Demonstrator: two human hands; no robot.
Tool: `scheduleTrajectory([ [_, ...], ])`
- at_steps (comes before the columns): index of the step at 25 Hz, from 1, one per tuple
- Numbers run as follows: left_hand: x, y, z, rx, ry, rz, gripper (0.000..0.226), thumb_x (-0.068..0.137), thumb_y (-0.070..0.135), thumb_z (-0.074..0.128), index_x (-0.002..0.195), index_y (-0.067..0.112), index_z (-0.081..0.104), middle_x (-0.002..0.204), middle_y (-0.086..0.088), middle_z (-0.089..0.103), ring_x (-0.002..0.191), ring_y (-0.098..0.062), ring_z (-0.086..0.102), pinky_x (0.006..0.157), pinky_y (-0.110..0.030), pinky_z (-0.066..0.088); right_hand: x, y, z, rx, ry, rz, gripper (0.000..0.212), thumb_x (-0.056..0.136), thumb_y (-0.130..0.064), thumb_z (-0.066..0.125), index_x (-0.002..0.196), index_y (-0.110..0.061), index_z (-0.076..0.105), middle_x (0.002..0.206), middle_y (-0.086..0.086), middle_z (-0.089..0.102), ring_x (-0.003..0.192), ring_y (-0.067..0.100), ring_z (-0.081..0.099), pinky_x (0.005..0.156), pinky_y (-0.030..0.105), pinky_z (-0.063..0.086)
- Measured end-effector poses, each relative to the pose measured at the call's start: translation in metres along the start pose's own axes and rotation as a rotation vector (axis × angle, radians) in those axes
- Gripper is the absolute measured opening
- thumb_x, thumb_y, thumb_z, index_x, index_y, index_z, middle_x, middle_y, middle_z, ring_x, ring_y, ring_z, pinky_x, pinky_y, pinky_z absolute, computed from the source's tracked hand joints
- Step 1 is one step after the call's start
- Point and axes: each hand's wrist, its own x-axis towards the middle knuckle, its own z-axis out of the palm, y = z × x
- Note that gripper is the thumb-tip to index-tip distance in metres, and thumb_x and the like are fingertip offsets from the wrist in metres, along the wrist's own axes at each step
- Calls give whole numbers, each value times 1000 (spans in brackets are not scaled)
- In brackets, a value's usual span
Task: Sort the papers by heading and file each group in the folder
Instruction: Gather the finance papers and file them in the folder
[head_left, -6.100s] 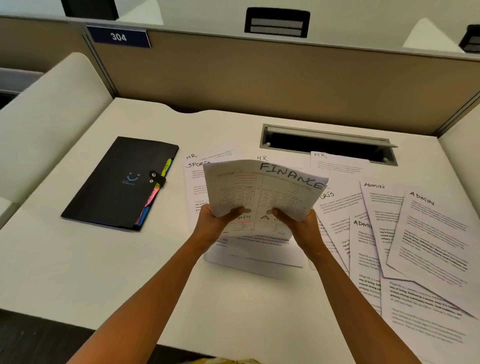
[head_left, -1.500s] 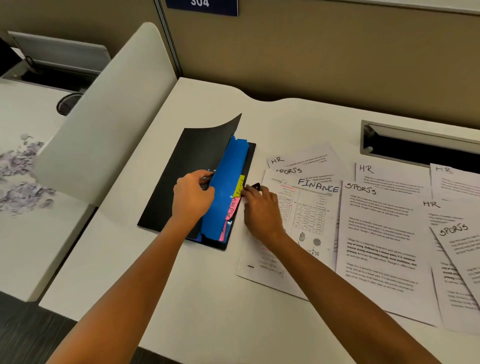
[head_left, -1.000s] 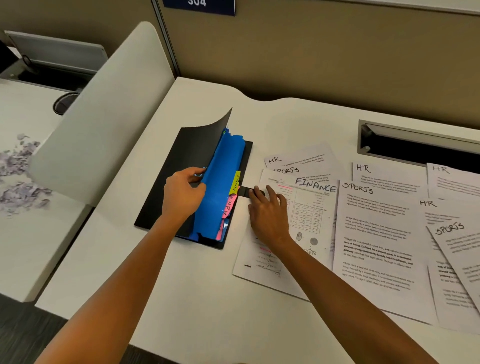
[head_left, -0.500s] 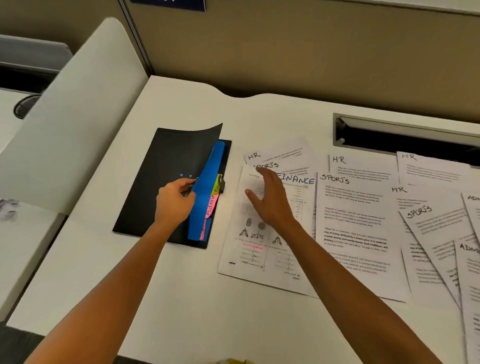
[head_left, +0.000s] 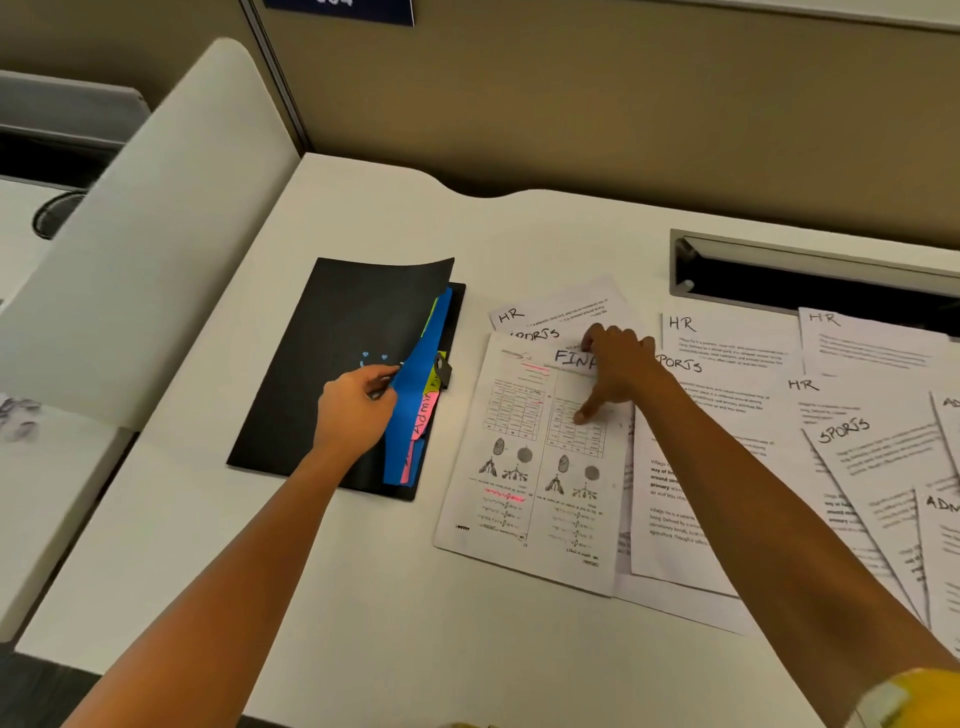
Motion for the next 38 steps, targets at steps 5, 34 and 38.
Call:
scheduleTrajectory([
  [5,-1,3,6,80,9,8,33,94,21,59,126,16,61,112,-4,71,91,-13,66,72,-22,52,0,-1,-4,-159,-37,43,120,31,-76,82,132,-20,47,128,4,51,122,27,46,103,44,33],
  [34,-12,0,-6,-34,54,91,33,93,15,60,125,6,61,115,-12,69,105,-25,66,80,-25,49,-141,-46,55,1104,397,-84,18,98,-33,53,110,-21,58,94,-19,63,85,-6,62,65,6,49],
  [38,-10,-2,-14,-23,83,149,33,93,18,61,123,6,62,113,-12,70,101,-25,68,86,-29,49,-135,-57,50,1130,253,-103,27,96,-40,54,107,-17,63,94,-11,69,81,3,66,66,17,51],
])
